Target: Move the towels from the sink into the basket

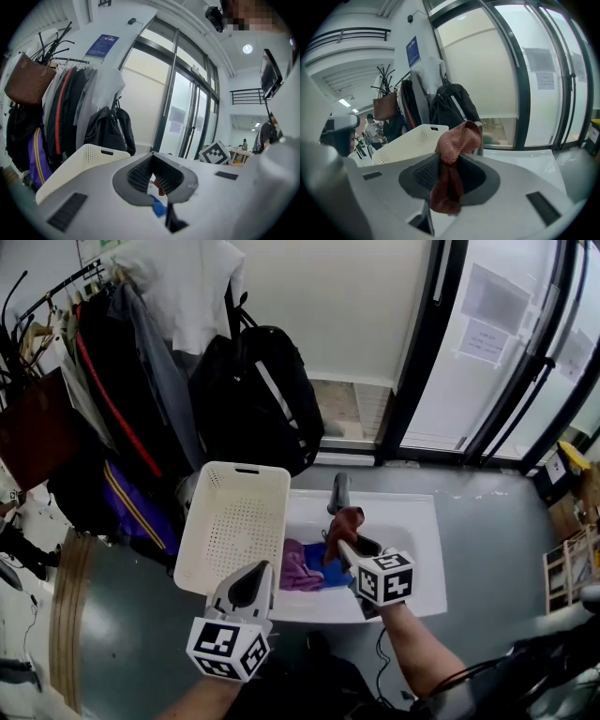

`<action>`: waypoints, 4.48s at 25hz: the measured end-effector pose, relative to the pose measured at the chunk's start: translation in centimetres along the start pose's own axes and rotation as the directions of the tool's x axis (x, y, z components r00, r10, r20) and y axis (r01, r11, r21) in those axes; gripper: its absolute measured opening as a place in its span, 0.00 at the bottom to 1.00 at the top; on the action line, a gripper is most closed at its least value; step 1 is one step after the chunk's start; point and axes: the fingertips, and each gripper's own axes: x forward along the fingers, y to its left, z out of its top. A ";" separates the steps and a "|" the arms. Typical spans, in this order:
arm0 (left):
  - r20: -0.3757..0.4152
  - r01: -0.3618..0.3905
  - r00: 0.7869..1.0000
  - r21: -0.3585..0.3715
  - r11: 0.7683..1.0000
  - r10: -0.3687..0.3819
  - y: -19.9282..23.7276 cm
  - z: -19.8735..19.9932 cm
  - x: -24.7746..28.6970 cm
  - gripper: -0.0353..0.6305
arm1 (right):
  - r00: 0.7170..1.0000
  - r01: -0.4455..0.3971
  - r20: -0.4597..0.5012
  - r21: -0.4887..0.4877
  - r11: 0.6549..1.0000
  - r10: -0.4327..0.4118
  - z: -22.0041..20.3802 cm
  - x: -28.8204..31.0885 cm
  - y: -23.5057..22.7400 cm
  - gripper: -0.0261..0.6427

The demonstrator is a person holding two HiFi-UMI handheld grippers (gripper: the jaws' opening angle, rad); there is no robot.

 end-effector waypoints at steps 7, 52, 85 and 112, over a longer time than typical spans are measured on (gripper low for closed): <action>0.042 0.023 0.999 0.035 0.999 -0.024 2.0 1.6 -3.1 0.06 | 0.996 -0.045 0.069 -0.146 0.988 0.056 4.8 -0.4 6.3 0.22; 0.050 -0.148 0.988 -0.018 0.989 0.149 18.8 4.7 -3.2 0.06 | 0.956 -0.182 -0.258 -0.146 0.972 0.140 2.8 27.6 17.9 0.23; 0.025 -0.206 0.978 -0.037 0.978 0.207 21.0 3.9 -4.1 0.06 | 0.928 -0.170 -0.353 -0.124 0.978 0.117 -0.3 30.1 17.0 0.45; 0.166 0.035 0.986 -0.028 0.999 -0.030 12.4 4.9 -10.8 0.06 | 0.959 -0.054 0.268 -0.136 0.989 0.090 11.7 0.3 20.8 0.07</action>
